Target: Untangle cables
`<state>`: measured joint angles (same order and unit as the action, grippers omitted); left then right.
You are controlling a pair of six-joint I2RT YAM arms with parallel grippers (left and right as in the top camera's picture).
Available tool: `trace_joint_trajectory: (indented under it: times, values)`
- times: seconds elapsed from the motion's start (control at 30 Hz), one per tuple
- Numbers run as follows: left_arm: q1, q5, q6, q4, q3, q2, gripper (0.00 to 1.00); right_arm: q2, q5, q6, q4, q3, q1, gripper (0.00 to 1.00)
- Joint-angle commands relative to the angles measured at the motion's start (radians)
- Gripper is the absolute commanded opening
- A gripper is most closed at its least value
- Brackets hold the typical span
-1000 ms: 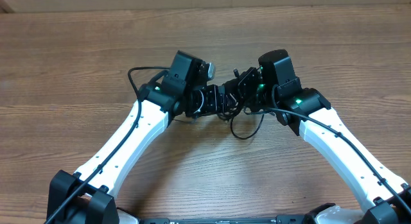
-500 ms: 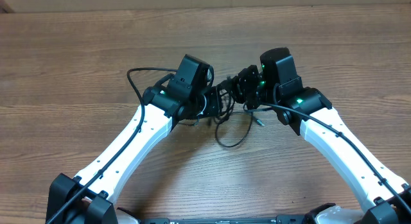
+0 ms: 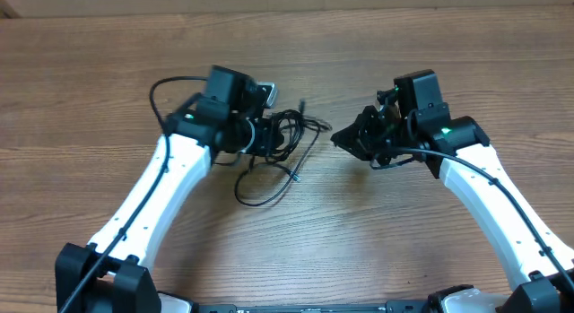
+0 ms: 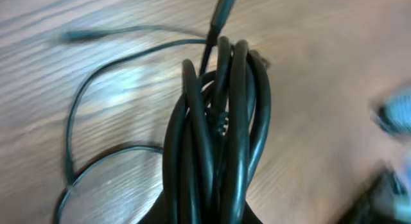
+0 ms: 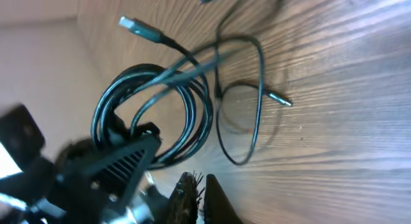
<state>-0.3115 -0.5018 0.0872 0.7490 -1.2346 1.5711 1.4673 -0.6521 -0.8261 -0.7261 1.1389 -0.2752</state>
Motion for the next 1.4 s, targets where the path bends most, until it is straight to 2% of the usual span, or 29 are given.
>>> trace_joint_trajectory:
  times: [0.0,0.07,0.13,0.23,0.3,0.37,0.43,0.47,0.57,0.63,0.77,0.93,1.03,1.13,1.37]
  values:
    - [0.042,-0.335,-0.414,0.042,0.005,-0.006,0.04,-0.026,-0.19,0.393,0.01,0.024,0.002,0.16]
    - [0.058,-0.338,-0.441,0.071,0.005,-0.006,0.04,-0.026,-0.245,0.567,0.003,0.024,0.002,0.3]
    - [0.066,-0.342,-0.455,0.104,0.005,-0.006,0.04,-0.026,-0.248,0.647,0.002,0.024,0.002,0.4]
    - [0.065,-0.362,-0.496,0.145,0.005,-0.006,0.04,-0.026,-0.283,0.651,0.021,0.024,0.002,0.44]
    - [0.065,-0.37,-0.528,0.152,0.005,-0.006,0.04,-0.026,-0.322,0.529,0.045,0.024,0.0,0.43]
    - [0.062,-0.388,-0.546,0.14,0.005,-0.006,0.04,-0.026,-0.327,0.309,0.052,0.024,-0.005,0.32]
    - [0.061,-0.412,-0.545,0.123,0.005,-0.006,0.04,-0.026,-0.33,0.191,0.051,0.024,-0.021,0.24]
    - [0.059,-0.421,-0.544,0.115,0.005,-0.006,0.04,-0.026,-0.321,0.166,0.053,0.024,-0.032,0.24]
    - [0.051,-0.428,-0.544,0.113,0.005,-0.006,0.04,-0.025,-0.222,0.07,0.064,0.024,-0.067,0.31]
    - [0.047,-0.428,-0.544,0.115,0.005,-0.006,0.04,-0.025,-0.161,-0.014,0.071,0.024,-0.087,0.45]
    - [0.035,-0.428,-0.544,0.121,0.005,-0.006,0.04,-0.023,-0.078,-0.127,0.129,0.024,-0.109,0.58]
    - [0.017,-0.426,-0.579,0.137,0.005,-0.006,0.04,-0.017,0.05,-0.296,0.138,0.024,-0.11,0.63]
    - [0.012,-0.426,-0.64,0.174,0.005,-0.006,0.04,-0.017,0.098,-0.361,0.171,0.024,-0.11,0.63]
    - [0.009,-0.428,-0.715,0.214,0.005,-0.006,0.04,-0.011,0.1,-0.383,0.231,0.024,-0.112,0.58]
    - [0.001,-0.438,-0.822,0.219,0.005,-0.006,0.04,0.032,0.082,-0.423,0.236,0.024,-0.15,0.33]
